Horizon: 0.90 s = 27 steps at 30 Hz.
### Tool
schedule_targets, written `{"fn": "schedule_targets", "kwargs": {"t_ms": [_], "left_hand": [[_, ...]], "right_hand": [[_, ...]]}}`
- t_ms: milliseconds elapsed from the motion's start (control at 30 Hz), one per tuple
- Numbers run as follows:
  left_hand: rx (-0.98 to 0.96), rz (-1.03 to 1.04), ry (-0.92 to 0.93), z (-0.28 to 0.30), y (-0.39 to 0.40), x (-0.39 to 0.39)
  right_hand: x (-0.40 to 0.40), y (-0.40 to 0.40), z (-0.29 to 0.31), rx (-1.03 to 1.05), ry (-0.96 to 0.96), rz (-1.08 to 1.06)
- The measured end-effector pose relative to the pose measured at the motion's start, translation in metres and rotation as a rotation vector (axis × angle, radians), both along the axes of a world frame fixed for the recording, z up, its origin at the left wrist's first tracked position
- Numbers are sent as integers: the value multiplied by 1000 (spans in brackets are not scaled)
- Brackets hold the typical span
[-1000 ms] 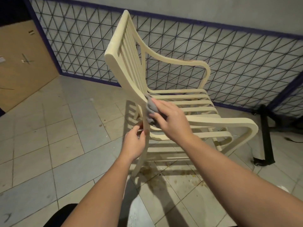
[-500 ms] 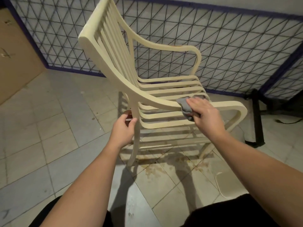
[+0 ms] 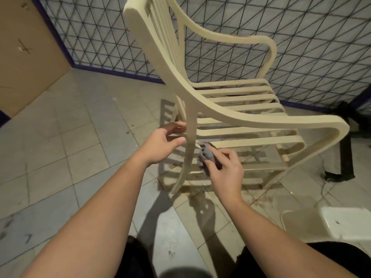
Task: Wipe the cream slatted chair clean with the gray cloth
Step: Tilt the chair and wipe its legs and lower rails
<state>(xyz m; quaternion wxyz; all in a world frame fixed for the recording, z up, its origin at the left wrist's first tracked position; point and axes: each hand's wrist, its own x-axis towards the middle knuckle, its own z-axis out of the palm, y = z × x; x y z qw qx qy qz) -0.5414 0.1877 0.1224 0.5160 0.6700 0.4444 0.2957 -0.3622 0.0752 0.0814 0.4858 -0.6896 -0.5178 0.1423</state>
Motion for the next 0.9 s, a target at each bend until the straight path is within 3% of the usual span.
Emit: {"fn": "schedule_targets", "kwargs": {"t_ms": [100, 200, 367, 500, 600, 700, 800, 900], "left_hand": [[-3, 142, 33, -15, 12, -20], [-71, 244, 82, -24, 11, -28], [-95, 63, 338, -24, 3, -41], [-223, -134, 120, 6, -12, -38], [-153, -81, -23, 26, -19, -29], [-23, -84, -18, 34, -25, -28], [-5, -218, -11, 35, -36, -27], [91, -44, -47, 32, -36, -26]], "right_hand": [[-39, 35, 14, 76, 75, -18], [-61, 46, 5, -12, 72, -73], [-64, 33, -8, -110, 228, -283], [-64, 28, 29, 18, 372, -307], [-67, 29, 47, 47, 344, -239], [-69, 28, 58, 26, 388, -205], [-73, 29, 72, 12, 616, -237], [-79, 32, 82, -45, 745, -204]]}}
